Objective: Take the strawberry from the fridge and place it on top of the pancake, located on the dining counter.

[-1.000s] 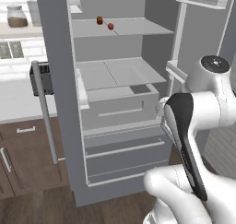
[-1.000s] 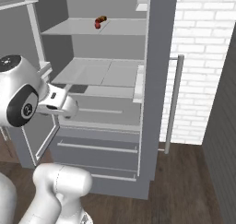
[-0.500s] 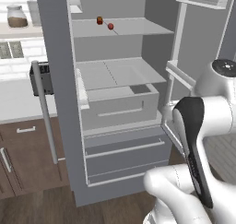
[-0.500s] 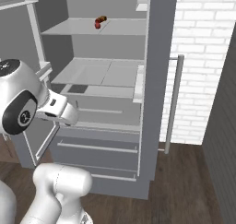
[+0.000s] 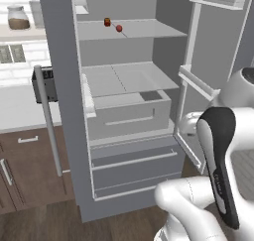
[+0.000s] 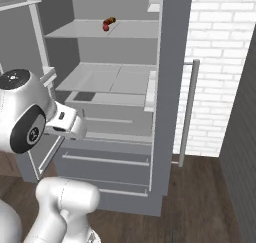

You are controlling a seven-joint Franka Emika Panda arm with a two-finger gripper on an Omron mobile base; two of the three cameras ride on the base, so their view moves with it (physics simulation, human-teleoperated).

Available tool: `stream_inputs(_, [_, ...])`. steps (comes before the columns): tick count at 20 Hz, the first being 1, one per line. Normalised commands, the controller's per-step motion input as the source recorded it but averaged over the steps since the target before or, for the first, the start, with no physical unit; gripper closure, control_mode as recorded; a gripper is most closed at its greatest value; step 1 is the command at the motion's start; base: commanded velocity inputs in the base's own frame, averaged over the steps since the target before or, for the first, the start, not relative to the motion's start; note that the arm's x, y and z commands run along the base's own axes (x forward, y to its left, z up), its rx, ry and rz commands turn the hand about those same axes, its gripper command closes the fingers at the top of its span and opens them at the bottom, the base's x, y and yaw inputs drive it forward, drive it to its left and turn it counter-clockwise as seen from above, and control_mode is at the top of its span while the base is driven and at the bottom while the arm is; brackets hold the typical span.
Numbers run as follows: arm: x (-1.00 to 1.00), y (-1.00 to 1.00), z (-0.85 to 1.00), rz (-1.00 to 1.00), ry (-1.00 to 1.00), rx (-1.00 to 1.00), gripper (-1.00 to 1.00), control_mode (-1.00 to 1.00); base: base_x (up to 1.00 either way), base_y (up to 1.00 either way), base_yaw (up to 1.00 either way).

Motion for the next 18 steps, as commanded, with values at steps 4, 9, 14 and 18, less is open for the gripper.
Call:
stream_inputs(4, [0.00, 0.01, -0.02, 0.12, 0.01, 0.01, -1.00, -1.00, 0.00, 0.00, 0.00])
stream_inputs(9, [0.00, 0.29, -0.03, 0.00, 0.08, -0.04, -1.00, -1.00, 0.00, 0.00, 0.00])
stream_inputs(14, [0.08, 0.35, -0.14, 0.00, 0.09, -0.13, -1.00, -1.00, 0.00, 0.00, 0.00])
stream_inputs(18, [0.13, 0.00, -0.26, 0.00, 0.00, -0.02, -1.00, -1.00, 0.00, 0.00, 0.00])
